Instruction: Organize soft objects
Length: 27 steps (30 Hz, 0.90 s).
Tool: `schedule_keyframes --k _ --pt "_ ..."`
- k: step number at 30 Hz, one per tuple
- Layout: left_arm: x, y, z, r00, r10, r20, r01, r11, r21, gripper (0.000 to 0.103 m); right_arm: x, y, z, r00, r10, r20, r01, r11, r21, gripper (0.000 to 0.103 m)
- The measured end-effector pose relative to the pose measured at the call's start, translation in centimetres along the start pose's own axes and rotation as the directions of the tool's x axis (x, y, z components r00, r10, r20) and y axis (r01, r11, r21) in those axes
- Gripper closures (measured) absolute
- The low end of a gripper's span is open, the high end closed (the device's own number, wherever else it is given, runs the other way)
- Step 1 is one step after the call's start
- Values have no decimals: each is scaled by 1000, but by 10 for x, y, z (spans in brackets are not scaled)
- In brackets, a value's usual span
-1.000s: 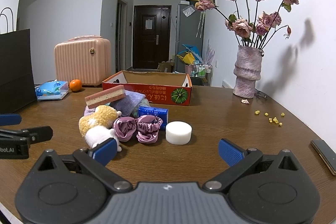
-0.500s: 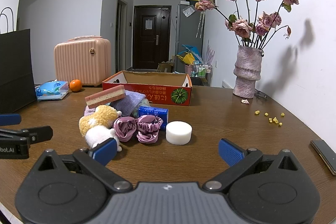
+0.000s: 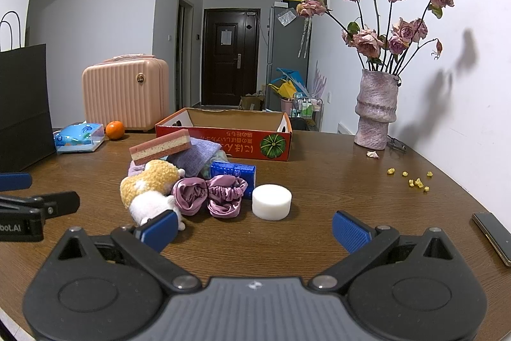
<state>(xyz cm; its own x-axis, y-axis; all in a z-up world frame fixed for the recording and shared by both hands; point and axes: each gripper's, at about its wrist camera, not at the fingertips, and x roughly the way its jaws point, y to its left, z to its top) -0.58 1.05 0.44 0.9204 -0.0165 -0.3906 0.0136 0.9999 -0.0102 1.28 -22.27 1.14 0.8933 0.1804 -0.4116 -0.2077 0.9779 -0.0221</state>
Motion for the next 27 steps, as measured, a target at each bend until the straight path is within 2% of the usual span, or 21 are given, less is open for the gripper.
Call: schedule_keyframes --k 18,27 --pt "0 0 0 1000 0 3 0 1000 0 0 1 -1 0 1000 1 -4 -1 1000 0 0" --pt "3 3 0 1000 4 -3 -4 1000 3 0 16 8 -1 999 34 -29 -35 999 -22 0"
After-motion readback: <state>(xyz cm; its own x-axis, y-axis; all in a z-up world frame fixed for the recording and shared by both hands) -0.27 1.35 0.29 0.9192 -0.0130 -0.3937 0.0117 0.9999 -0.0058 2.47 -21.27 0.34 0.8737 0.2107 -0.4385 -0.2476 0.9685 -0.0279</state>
